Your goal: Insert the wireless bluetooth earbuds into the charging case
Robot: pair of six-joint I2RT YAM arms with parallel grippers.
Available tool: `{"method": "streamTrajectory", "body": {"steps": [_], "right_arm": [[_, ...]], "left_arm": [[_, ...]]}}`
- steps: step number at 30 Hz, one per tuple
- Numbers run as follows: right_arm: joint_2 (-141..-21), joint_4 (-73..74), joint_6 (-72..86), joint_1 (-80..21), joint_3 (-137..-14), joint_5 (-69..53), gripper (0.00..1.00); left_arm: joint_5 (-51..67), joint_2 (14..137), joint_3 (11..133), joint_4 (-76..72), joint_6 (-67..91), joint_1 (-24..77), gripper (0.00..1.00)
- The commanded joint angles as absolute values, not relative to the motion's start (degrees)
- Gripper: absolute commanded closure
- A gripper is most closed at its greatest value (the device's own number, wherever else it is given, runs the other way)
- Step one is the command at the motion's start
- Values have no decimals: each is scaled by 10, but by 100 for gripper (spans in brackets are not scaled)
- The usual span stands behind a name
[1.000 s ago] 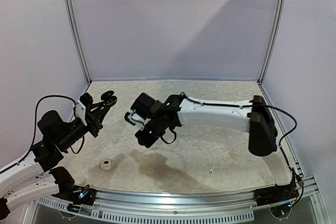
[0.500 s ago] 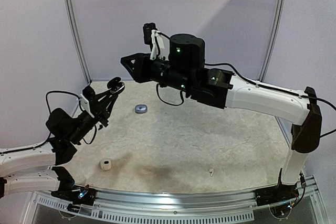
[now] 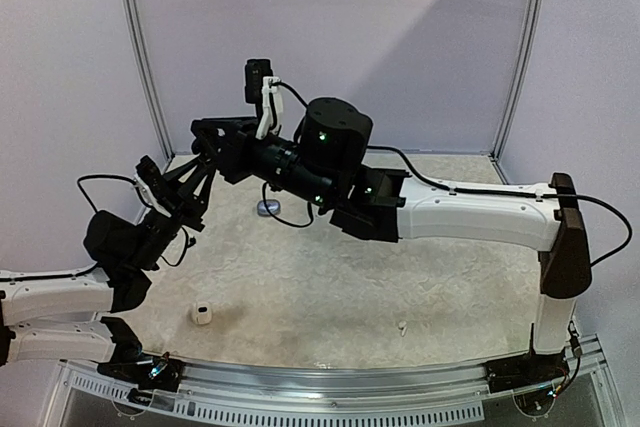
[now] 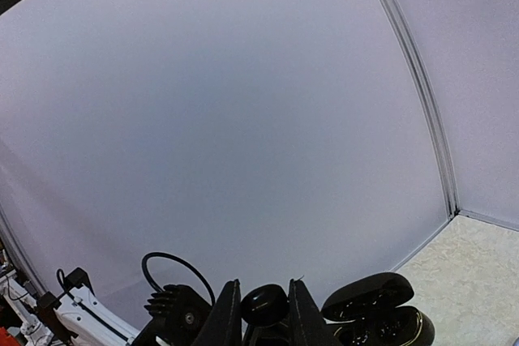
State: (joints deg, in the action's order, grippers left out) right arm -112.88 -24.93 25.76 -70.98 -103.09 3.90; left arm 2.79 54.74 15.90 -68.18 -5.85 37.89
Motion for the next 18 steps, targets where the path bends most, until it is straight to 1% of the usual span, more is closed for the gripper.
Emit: {"method": "streamTrajectory", "body": {"steps": [1, 18], "right_arm": [[-1157, -282, 255, -711, -1033, 34, 100], [-1180, -294, 261, -710, -1023, 73, 100]], "left_arm": [[33, 542, 146, -703, -55, 388, 100], [34, 542, 147, -698, -72, 391, 100]]}}
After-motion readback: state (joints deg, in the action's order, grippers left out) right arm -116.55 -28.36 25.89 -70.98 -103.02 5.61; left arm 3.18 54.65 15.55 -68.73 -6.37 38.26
